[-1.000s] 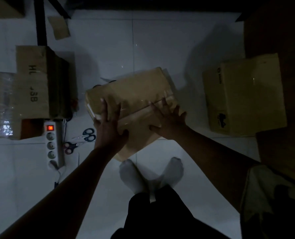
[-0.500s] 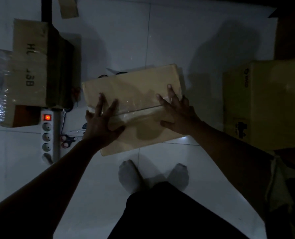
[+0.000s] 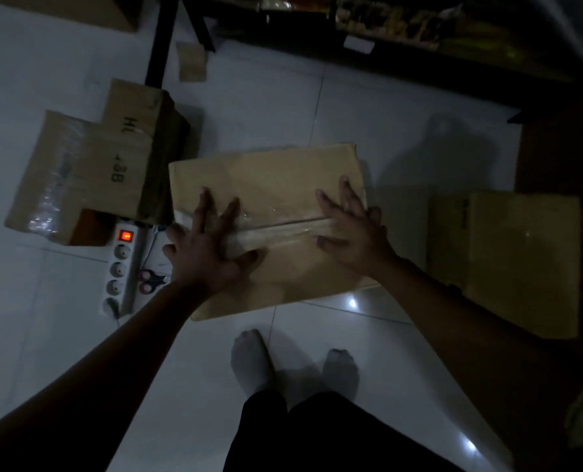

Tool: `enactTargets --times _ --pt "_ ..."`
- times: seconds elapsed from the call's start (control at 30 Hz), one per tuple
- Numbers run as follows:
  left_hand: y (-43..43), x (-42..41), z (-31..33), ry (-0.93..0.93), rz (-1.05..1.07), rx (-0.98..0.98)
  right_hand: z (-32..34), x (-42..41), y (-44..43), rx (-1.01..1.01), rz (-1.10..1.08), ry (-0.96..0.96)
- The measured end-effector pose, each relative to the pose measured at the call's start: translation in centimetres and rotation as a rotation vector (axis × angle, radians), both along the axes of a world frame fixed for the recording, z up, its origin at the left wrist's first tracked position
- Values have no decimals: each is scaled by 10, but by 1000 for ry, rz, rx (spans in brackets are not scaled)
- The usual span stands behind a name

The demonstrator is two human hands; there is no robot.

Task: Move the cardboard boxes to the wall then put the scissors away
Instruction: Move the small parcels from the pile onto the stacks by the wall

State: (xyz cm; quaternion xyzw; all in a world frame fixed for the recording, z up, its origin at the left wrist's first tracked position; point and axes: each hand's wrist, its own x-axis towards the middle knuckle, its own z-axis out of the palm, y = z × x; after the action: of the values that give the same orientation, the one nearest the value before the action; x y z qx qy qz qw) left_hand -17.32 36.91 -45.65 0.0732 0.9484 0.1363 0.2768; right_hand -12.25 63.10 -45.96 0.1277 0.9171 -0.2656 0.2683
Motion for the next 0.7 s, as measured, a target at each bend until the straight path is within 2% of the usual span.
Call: enactTargets --times 0.33,0.5,0.6,0.7 --pt "-5 -5 223 217 111 4 208 -20 -15 -13 57 216" --pt "-4 3 324 301 105 83 304 -9 -1 -65 66 257" --pt "0 25 404 332 129 83 374 4 4 -121 85 306" --pt "4 44 467 403 151 80 436 15 3 -91 110 386"
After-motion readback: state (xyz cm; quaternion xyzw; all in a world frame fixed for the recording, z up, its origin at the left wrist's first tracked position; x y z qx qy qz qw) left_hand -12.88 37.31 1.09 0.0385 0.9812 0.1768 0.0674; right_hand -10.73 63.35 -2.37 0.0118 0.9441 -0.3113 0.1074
